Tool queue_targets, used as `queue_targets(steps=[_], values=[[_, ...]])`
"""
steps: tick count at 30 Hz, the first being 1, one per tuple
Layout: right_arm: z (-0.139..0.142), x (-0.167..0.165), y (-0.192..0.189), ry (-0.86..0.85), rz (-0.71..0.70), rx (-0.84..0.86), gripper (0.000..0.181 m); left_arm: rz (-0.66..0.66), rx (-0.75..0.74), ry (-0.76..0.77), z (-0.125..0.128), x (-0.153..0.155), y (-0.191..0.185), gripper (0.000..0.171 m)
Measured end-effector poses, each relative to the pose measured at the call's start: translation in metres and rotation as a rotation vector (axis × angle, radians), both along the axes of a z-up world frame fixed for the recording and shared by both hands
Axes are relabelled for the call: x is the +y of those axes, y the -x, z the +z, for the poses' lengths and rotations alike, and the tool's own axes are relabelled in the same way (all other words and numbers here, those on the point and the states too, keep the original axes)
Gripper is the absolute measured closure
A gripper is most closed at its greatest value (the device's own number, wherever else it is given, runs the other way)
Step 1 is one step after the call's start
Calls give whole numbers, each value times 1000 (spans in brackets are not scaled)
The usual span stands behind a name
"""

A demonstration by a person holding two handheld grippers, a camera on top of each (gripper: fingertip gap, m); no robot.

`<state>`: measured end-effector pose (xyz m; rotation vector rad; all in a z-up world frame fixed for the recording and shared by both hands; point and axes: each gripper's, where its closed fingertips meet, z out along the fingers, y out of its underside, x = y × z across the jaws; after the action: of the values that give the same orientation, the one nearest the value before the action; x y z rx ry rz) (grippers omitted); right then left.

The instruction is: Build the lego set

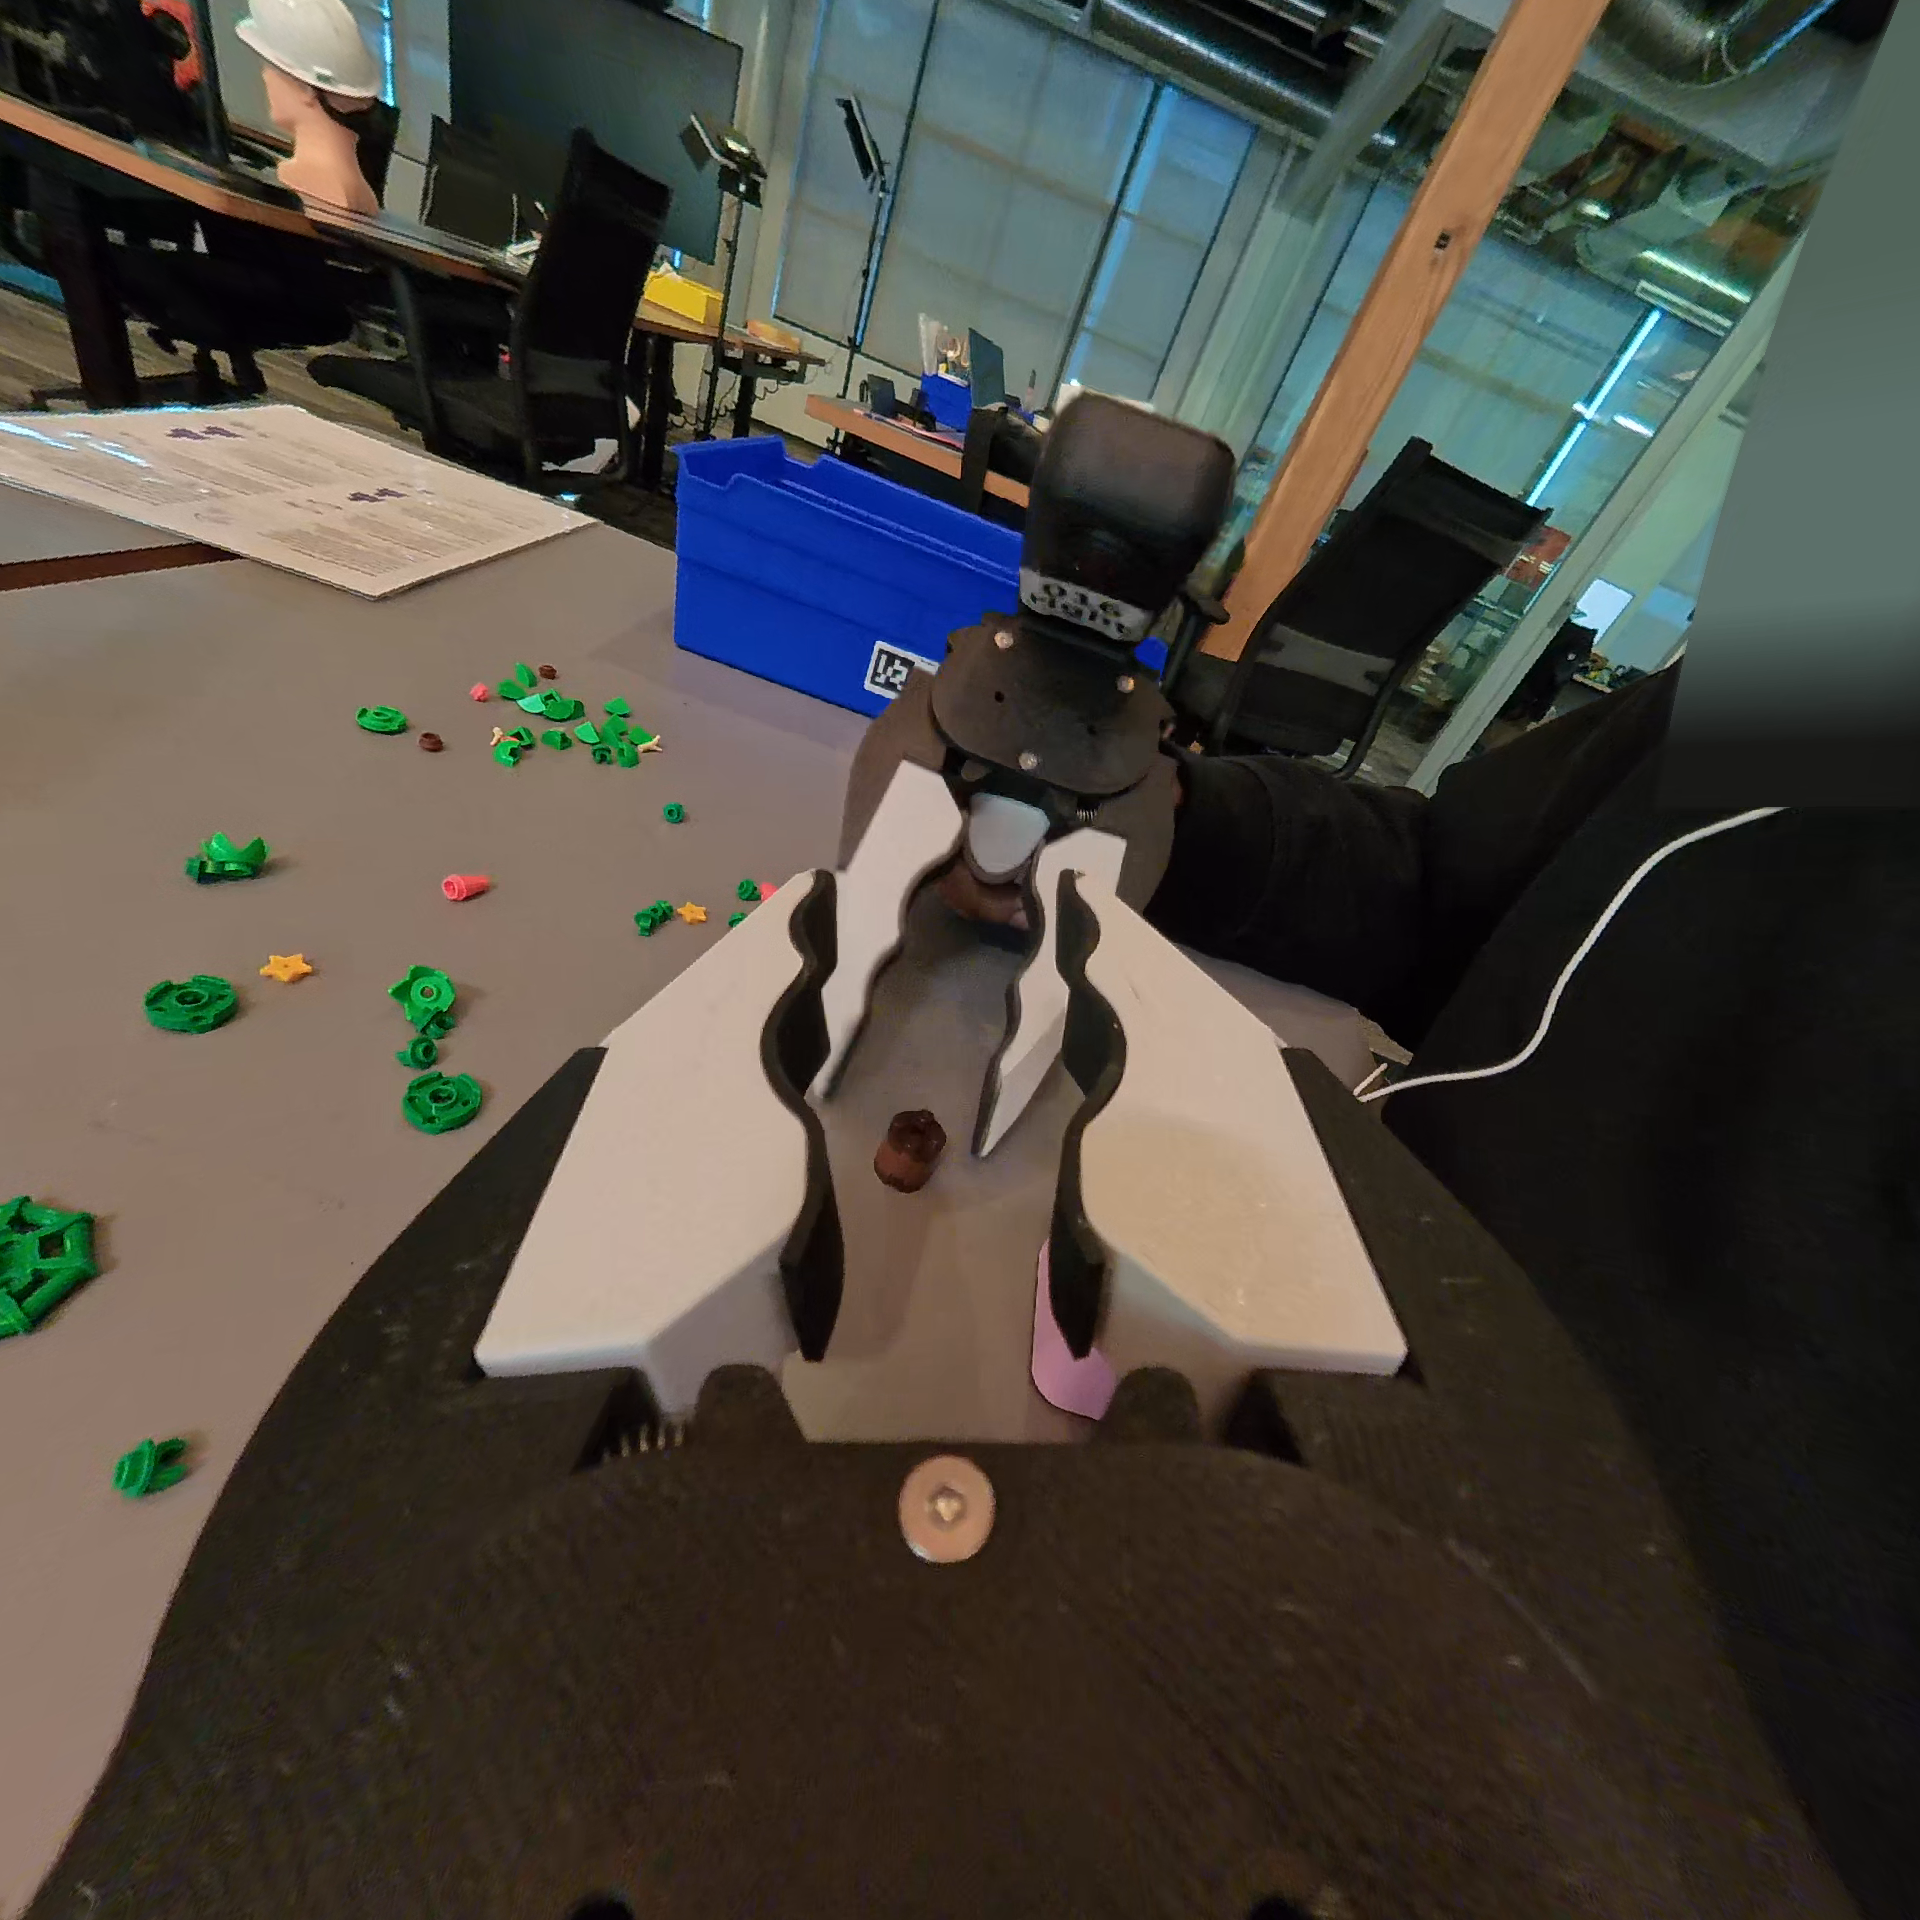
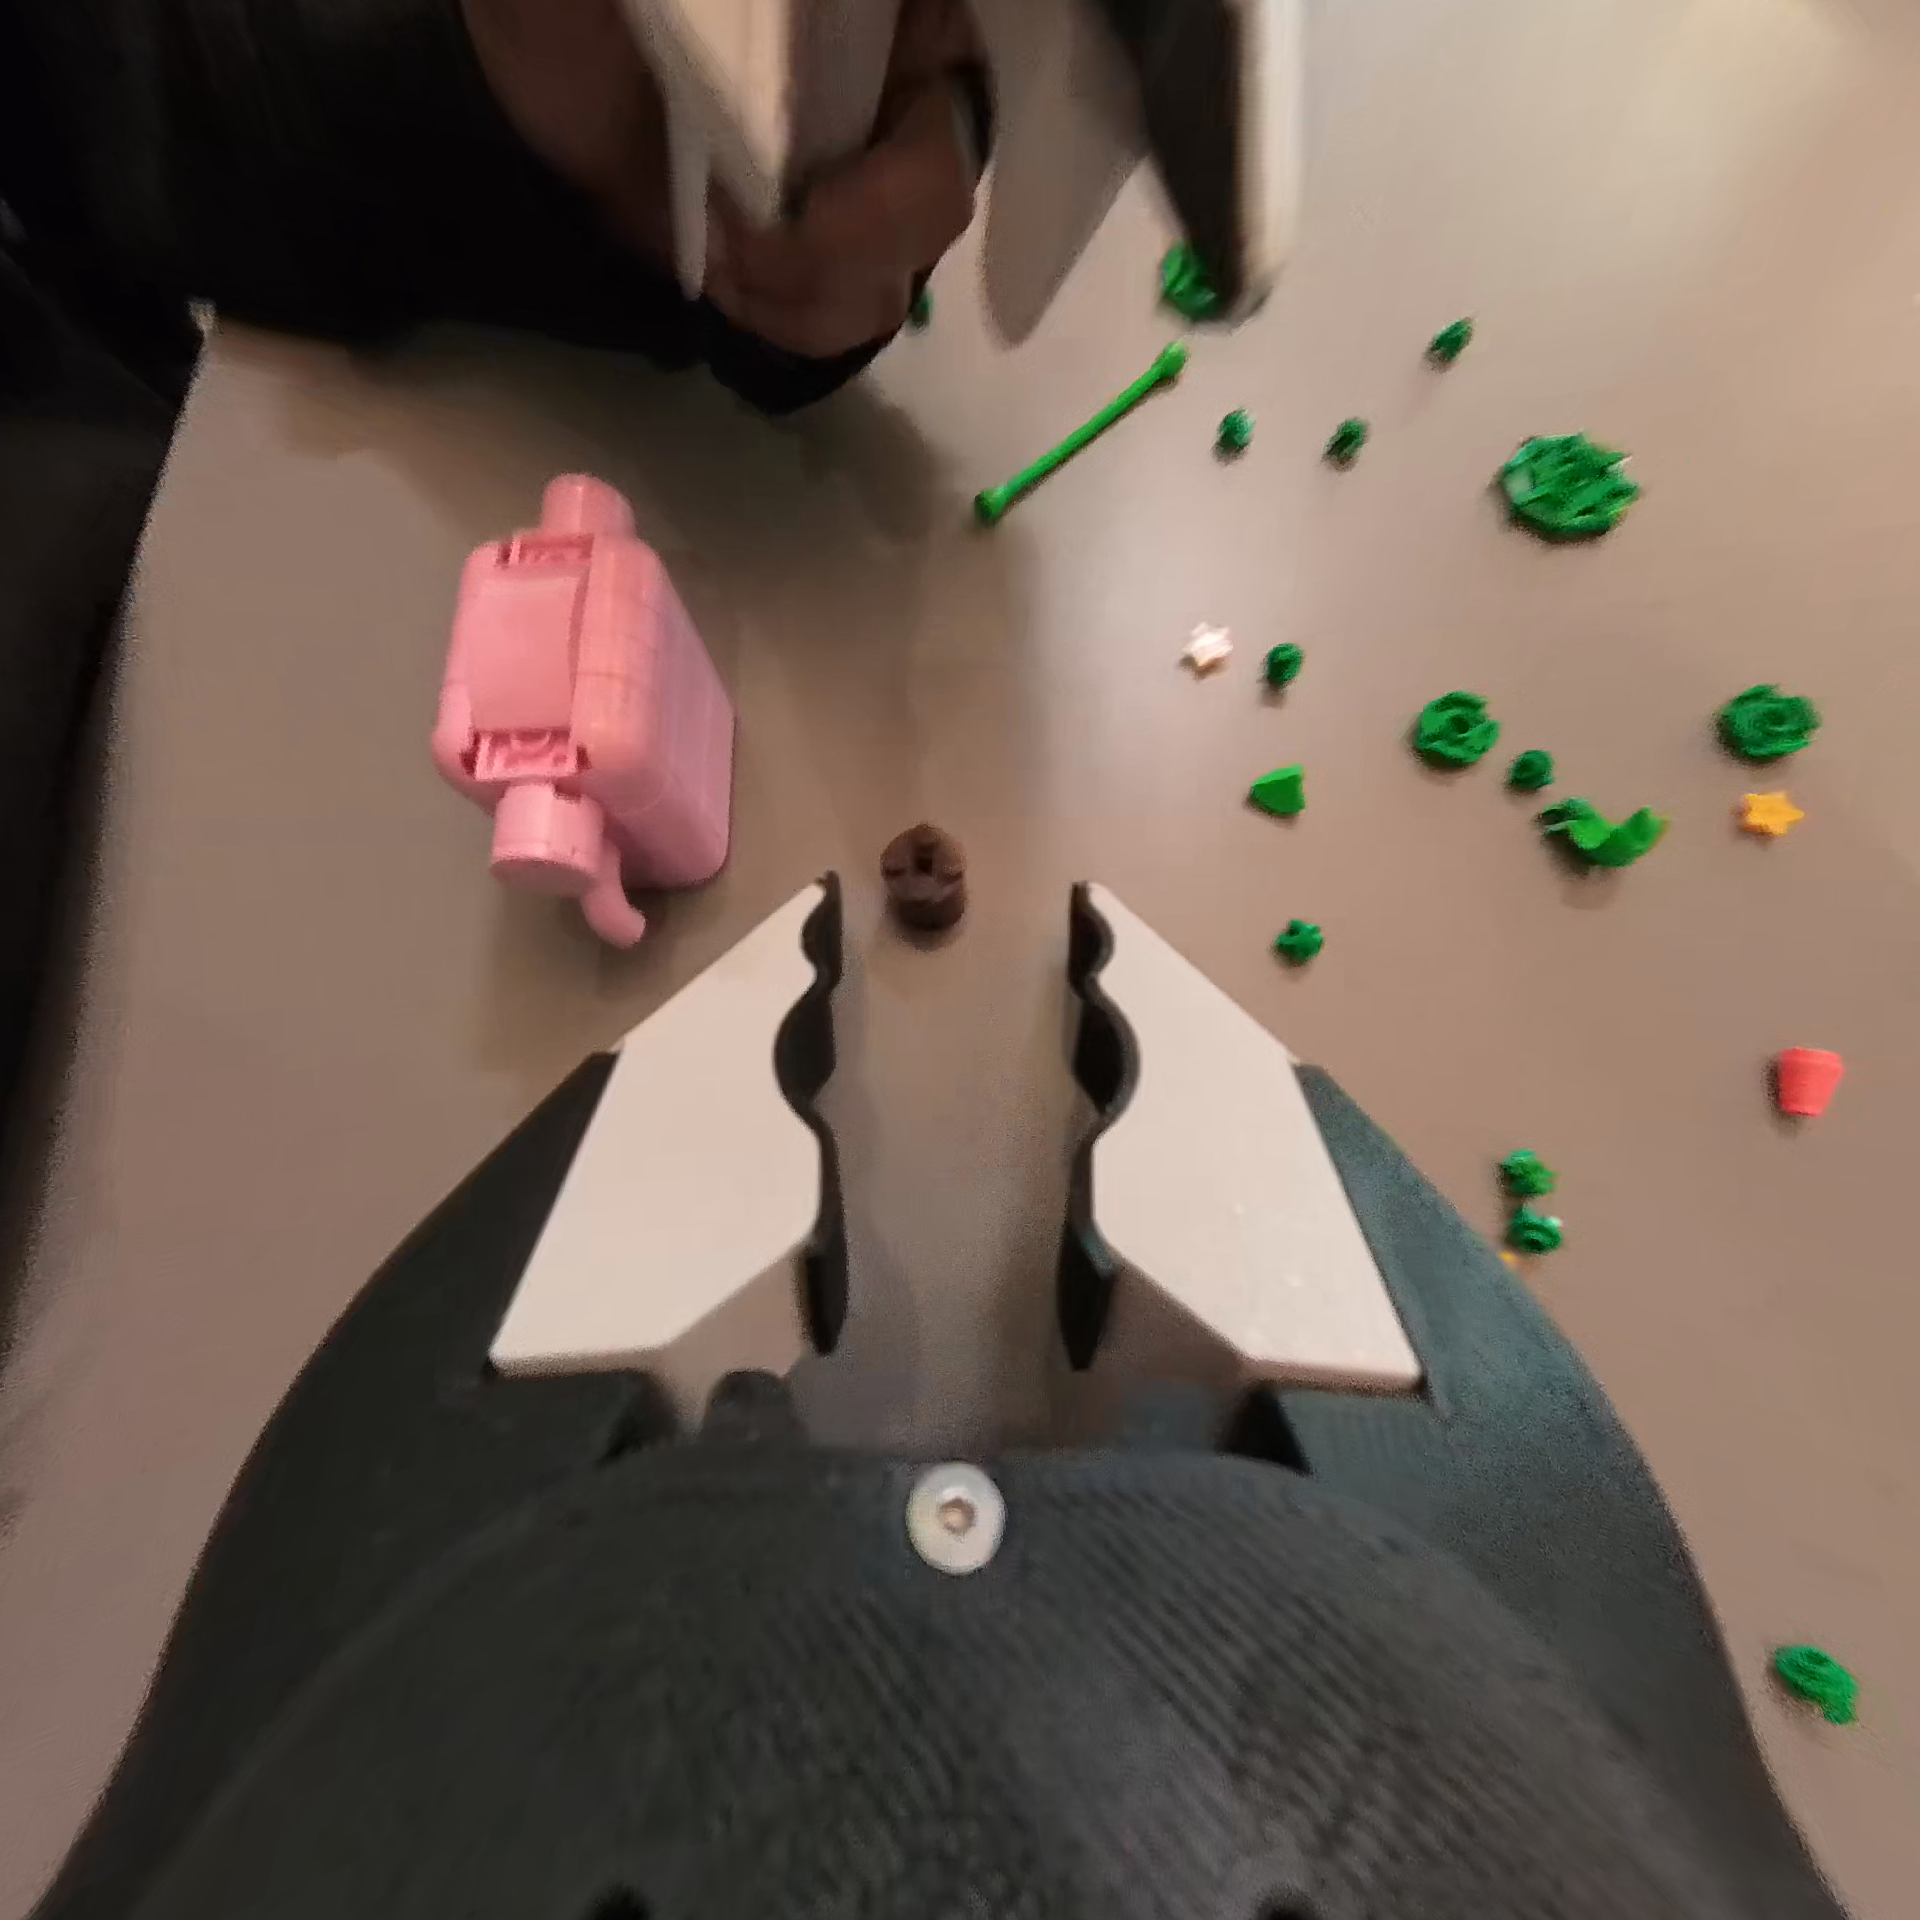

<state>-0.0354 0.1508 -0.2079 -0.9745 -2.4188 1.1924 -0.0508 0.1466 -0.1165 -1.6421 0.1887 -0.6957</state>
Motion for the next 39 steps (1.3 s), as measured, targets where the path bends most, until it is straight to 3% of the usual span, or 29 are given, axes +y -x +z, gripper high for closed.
queue_targets(steps=[6,12,26,39], values=[[65,40,23,316,-196,231,135,-10,-12,-1,1,-1,-2,133],[72,53,30,448,-273,260,134,-24,-10,9,-2,0,-5,133],[39,36,37,117,-279,253,133,-36,-17,27,-7,1,-7,133],[38,37,38,103,-289,253,134,-47,-22,39,-10,2,-9,133]])
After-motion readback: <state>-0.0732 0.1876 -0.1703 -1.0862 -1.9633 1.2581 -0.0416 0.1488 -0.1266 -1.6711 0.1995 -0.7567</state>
